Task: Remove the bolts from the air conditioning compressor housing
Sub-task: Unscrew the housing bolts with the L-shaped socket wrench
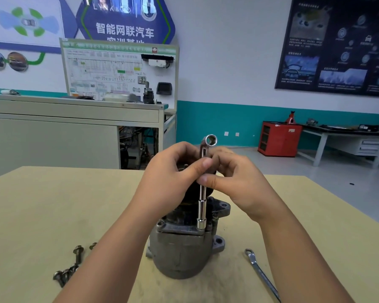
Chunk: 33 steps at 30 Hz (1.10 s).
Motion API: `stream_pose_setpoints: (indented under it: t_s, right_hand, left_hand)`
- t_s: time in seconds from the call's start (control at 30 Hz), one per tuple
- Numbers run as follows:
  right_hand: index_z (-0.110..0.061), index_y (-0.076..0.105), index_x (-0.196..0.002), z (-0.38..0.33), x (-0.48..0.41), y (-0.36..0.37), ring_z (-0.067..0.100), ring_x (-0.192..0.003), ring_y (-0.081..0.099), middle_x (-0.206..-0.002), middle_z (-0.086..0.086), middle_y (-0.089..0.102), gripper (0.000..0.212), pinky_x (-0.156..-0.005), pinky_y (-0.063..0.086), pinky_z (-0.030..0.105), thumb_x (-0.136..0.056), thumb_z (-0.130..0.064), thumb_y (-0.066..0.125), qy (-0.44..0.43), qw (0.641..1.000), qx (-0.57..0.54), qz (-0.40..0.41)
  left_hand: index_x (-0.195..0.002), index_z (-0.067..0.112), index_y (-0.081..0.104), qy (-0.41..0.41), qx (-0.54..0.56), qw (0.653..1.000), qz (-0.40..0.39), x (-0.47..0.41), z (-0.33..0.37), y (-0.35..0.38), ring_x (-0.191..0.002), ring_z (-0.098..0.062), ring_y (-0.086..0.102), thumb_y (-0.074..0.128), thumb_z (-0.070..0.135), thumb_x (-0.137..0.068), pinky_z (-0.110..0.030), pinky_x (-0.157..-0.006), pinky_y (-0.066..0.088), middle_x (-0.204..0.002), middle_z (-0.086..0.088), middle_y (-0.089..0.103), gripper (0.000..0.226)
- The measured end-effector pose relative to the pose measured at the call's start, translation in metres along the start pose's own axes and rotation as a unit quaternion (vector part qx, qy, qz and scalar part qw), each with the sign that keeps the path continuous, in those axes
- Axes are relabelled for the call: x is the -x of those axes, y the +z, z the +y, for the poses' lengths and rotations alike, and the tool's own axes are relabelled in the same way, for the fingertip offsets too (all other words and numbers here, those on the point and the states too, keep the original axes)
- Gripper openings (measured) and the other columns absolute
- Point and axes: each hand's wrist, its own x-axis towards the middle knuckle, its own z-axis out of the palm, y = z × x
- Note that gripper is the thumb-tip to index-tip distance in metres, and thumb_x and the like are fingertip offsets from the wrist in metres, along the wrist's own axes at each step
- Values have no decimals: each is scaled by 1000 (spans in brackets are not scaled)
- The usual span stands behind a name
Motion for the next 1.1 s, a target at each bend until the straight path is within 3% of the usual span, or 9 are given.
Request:
stream_pose_setpoints:
  t_s: [0.17,0.27,0.43,0.53,0.6,0.73,0.9,0.97,1.1]
  right_hand:
    - [-10,62,-70,2,1,-5,8,-86,62,-91,-3,57,16,-78,51,23,-67,-24,69,15,998,-57,-16]
    - [-14,68,-77,2,1,-7,8,-92,61,-102,4,58,4,-80,50,19,-77,-11,66,22,998,-49,-30]
    - [-19,71,-85,0,1,-8,9,-101,59,-112,5,57,20,-83,50,18,-85,-3,60,23,998,-31,-57]
    - [-21,71,-83,-2,1,-9,12,-104,60,-112,2,60,10,-85,51,23,-73,-21,69,35,997,-35,-59]
    - [-15,70,-83,-2,2,-9,14,-103,61,-110,1,60,23,-88,50,28,-63,-28,73,36,997,-37,-58]
    - [-8,67,-97,0,0,-6,19,-106,61,-111,9,61,30,-99,47,39,-69,-11,80,34,998,-3,-44]
    - [-10,62,-90,1,0,-4,15,-92,65,-88,-1,67,26,-92,50,48,-70,-2,78,52,998,-24,-20]
    - [-13,65,-77,0,0,-5,19,-92,64,-91,-1,64,17,-90,51,47,-71,-3,77,32,999,-9,-15]
    - [-23,63,-63,-1,1,-8,13,-93,64,-94,-6,62,27,-84,52,33,-74,-1,74,22,999,-14,-19]
  left_hand:
    - [-89,37,67,-13,-6,998,-63,2,0,-9,-86,5,63,61,22,-91,-21,-80,50,-87,25,68,17]
    - [-92,40,66,-18,-2,998,-67,3,1,-10,-89,5,63,61,19,-90,-24,-85,51,-90,26,69,21]
    - [-107,35,67,-22,-6,997,-75,3,2,-8,-97,1,63,60,22,-91,-32,-94,50,-100,18,70,22]
    - [-106,33,67,-15,-12,998,-66,4,0,-6,-94,4,62,61,22,-91,-23,-89,49,-97,20,69,20]
    - [-99,34,67,-6,-19,999,-48,4,0,-3,-89,8,60,63,21,-89,-10,-79,45,-88,24,68,17]
    - [-86,35,65,-5,-17,1000,-17,5,-2,0,-80,10,59,67,21,-86,-4,-68,40,-82,28,66,14]
    - [-84,27,66,-30,10,999,-9,4,-4,0,-72,6,60,70,23,-83,-13,-68,45,-76,21,67,6]
    - [-81,26,64,-34,23,999,-7,5,-3,0,-68,7,59,71,21,-82,-11,-65,44,-73,22,66,9]
    - [-82,32,63,-41,23,999,-11,6,-1,1,-70,8,60,70,25,-82,-11,-67,47,-74,26,66,10]
